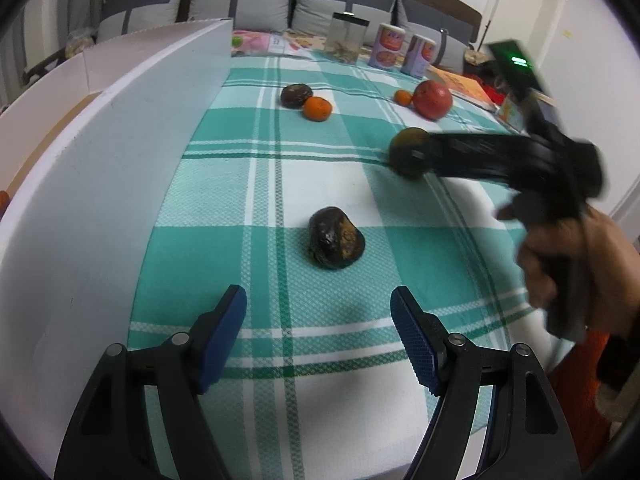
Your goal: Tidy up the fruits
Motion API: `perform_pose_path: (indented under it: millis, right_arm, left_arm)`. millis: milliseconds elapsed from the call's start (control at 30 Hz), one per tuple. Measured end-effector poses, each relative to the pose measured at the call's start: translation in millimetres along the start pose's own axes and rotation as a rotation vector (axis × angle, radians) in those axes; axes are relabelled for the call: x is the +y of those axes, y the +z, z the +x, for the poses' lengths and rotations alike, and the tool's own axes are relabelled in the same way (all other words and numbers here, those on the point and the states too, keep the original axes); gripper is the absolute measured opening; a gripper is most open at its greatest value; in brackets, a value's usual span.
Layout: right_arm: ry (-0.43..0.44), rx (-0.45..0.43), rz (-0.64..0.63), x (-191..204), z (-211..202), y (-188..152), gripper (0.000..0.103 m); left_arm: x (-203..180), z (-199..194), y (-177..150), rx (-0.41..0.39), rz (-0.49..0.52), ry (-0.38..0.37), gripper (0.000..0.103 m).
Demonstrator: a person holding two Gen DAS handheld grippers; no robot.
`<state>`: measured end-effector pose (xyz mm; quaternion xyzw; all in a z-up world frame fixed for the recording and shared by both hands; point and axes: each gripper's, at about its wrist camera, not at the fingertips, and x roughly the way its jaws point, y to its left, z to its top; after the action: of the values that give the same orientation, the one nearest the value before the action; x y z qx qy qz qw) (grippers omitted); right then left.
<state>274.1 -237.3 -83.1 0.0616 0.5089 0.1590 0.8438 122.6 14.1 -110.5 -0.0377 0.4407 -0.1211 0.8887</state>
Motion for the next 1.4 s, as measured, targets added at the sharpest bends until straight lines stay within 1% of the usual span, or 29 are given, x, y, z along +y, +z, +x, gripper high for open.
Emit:
perform_pose_path:
  millis: [33, 67, 100, 200, 267, 367, 400, 433, 533, 567, 633, 700, 767, 867, 1033, 1067, 1167, 1233, 1300, 1400]
  right_arm:
    - [0.000, -0.007, 0.021, -2, 5, 3, 0.054]
    - [-0.006, -0.023, 0.025, -4, 5, 4, 0.050]
    - [0.012, -0.031, 0.030, -6, 4, 6, 0.048]
    - [0.028, -0.030, 0.025, -14, -9, 3, 0.048]
    - [0.055, -0.007, 0.002, -25, -26, -5, 0.048]
    - [0.067, 0.091, -0.025, -42, -48, -17, 0.048]
    - [0.062, 0.148, -0.042, -48, -55, -21, 0.048]
    - [0.041, 0.231, -0.071, -54, -60, -25, 0.048]
    - [-0.027, 0.401, -0.150, -59, -61, -30, 0.048]
    - [-0.057, 0.436, -0.178, -60, -60, -32, 0.048]
    - [-0.114, 0.458, -0.240, -54, -55, -31, 0.049]
    - [-0.131, 0.449, -0.249, -50, -47, -26, 0.049]
    - [-0.111, 0.424, -0.240, -45, -40, -20, 0.049]
    - [-0.124, 0.377, -0.258, -37, -37, -15, 0.050]
    - [-0.082, 0.321, -0.206, -46, -45, -16, 0.051]
    - [-0.075, 0.303, -0.196, -49, -49, -18, 0.053]
    - [-0.048, 0.246, -0.153, -57, -59, -25, 0.064]
    - [-0.032, 0.196, -0.121, -63, -67, -30, 0.074]
    - [-0.016, 0.152, -0.090, -65, -73, -39, 0.077]
    - [0.004, 0.086, -0.025, -78, -86, -53, 0.080]
  left_arm:
    - [0, -1, -1, -0.001, 0.003, -0.005, 0.077]
    - [-1, -1, -1, -0.001, 0.007, -0.010, 0.077]
    - [0, -1, -1, -0.002, 0.008, -0.013, 0.077]
    - [2, 1, 0, -0.004, -0.003, -0.028, 0.077]
    - [4, 1, 1, -0.006, -0.013, -0.037, 0.077]
    - [4, 0, 2, -0.013, -0.021, -0.050, 0.077]
    - [4, 0, 2, -0.014, -0.023, -0.054, 0.077]
    - [4, 0, 2, -0.016, -0.024, -0.057, 0.077]
    - [3, 1, 3, -0.020, -0.026, -0.065, 0.077]
    - [3, 2, 4, -0.019, -0.024, -0.066, 0.077]
    - [1, 2, 3, -0.018, -0.018, -0.063, 0.077]
    - [0, 0, 2, -0.022, -0.004, -0.058, 0.077]
    - [0, -4, 1, -0.030, 0.006, -0.050, 0.077]
    - [1, -5, 0, -0.032, 0.010, -0.045, 0.077]
    - [-1, -2, 0, -0.024, 0.016, -0.049, 0.077]
    - [-3, 0, 0, -0.019, 0.021, -0.050, 0.077]
    - [-5, 3, -2, -0.006, 0.032, -0.054, 0.077]
    - [-6, 6, -3, 0.006, 0.036, -0.054, 0.077]
    - [-6, 9, -5, 0.019, 0.037, -0.055, 0.077]
    - [-5, 13, -5, 0.030, 0.034, -0.057, 0.077]
